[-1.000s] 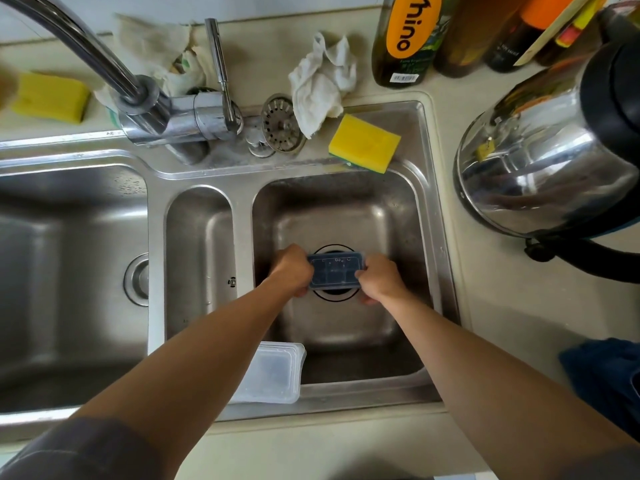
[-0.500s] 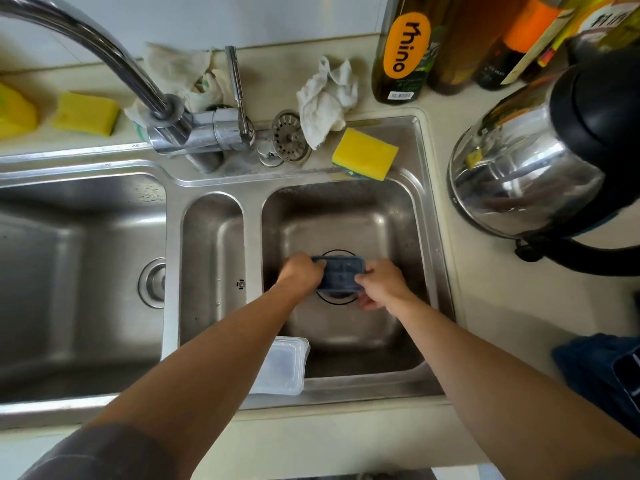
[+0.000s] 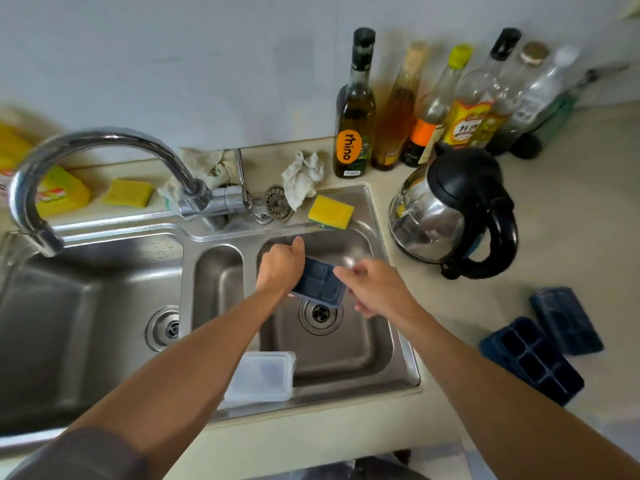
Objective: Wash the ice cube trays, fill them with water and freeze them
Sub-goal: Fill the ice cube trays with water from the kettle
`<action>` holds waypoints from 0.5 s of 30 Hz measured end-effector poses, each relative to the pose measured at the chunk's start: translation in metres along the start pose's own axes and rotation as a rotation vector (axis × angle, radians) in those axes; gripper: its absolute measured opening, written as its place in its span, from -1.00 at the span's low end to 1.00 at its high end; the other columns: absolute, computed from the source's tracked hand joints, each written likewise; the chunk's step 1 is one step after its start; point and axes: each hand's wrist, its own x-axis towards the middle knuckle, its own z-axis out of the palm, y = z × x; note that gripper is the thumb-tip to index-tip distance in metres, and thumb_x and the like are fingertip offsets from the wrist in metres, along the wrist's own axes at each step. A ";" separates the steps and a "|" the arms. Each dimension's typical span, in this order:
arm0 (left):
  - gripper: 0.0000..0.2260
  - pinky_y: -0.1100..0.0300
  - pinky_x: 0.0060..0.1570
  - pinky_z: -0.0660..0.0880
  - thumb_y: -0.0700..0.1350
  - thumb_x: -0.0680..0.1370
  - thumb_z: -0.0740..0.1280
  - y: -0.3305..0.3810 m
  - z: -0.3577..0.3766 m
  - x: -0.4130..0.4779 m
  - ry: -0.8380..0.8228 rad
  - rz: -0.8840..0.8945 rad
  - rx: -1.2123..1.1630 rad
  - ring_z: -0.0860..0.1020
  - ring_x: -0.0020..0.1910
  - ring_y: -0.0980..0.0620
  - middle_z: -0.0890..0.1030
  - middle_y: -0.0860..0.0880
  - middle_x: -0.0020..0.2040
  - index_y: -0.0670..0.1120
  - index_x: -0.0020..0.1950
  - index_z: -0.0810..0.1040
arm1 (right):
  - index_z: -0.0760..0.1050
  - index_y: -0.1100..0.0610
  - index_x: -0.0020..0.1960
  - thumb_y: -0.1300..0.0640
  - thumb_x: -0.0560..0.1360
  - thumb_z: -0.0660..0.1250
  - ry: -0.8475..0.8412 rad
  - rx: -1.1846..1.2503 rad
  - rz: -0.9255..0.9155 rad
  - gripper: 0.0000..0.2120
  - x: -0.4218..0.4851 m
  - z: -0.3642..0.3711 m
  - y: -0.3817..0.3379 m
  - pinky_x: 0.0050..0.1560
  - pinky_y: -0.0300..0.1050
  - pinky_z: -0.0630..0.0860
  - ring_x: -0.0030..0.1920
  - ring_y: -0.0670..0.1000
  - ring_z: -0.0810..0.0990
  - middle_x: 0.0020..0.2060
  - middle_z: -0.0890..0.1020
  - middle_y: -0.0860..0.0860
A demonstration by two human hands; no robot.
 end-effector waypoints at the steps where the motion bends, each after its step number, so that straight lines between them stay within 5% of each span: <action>1: -0.58 -0.03 -0.05 0.53 0.04 0.66 0.09 0.007 -0.006 -0.004 -0.019 0.058 0.087 0.60 -0.06 -0.27 0.63 -0.27 -0.04 -0.16 -0.23 0.54 | 0.55 0.10 -0.05 -0.24 0.55 0.32 0.071 -0.056 -0.041 -0.62 -0.004 -0.007 -0.008 -0.20 0.01 0.65 -0.26 0.05 0.67 -0.23 0.69 0.06; 4: -0.77 -0.13 0.05 0.57 -0.19 0.68 0.10 0.037 -0.020 -0.019 -0.036 0.141 0.118 0.60 0.05 -0.31 0.60 -0.31 0.09 -0.26 0.17 0.50 | 0.49 0.04 -0.15 -0.31 0.56 0.24 0.164 -0.167 -0.169 -0.58 -0.015 -0.022 -0.029 -0.16 -0.04 0.49 -0.16 0.03 0.60 -0.24 0.61 -0.05; 6: -0.76 -0.07 0.07 0.57 -0.21 0.69 0.09 0.058 -0.028 -0.029 -0.080 0.171 0.207 0.62 0.09 -0.26 0.61 -0.28 0.11 -0.25 0.22 0.50 | 0.41 0.04 -0.29 -0.32 0.60 0.17 0.174 -0.219 -0.203 -0.50 -0.022 -0.026 -0.040 -0.26 -0.05 0.39 -0.25 0.04 0.57 -0.35 0.54 -0.06; 10: -0.71 0.09 -0.19 0.44 -0.02 0.69 0.11 0.087 -0.034 -0.046 -0.050 0.264 0.144 0.63 0.01 -0.25 0.61 -0.14 -0.16 -0.10 -0.15 0.47 | 0.43 0.08 -0.13 -0.23 0.68 0.00 0.141 -0.391 -0.255 -0.53 -0.028 -0.041 -0.047 -0.15 -0.05 0.33 -0.12 0.19 0.58 -0.26 0.48 0.03; 13: -0.65 0.16 -0.32 0.36 0.00 0.69 0.10 0.106 -0.033 -0.057 -0.060 0.275 0.163 0.63 -0.03 -0.25 0.43 0.02 -0.37 -0.06 -0.27 0.38 | 0.46 0.11 -0.11 -0.26 0.67 -0.04 0.137 -0.349 -0.256 -0.47 -0.034 -0.056 -0.045 -0.17 -0.01 0.38 -0.23 0.15 0.54 -0.32 0.48 0.03; 15: -0.67 0.16 -0.38 0.35 0.00 0.68 0.11 0.116 -0.033 -0.066 -0.062 0.279 0.170 0.63 -0.03 -0.26 0.43 0.02 -0.36 -0.11 -0.21 0.42 | 0.45 0.08 0.24 -0.09 0.71 0.00 0.179 -0.419 -0.337 -0.65 -0.037 -0.063 -0.042 -0.20 0.04 0.46 -0.15 0.21 0.61 -0.20 0.58 0.08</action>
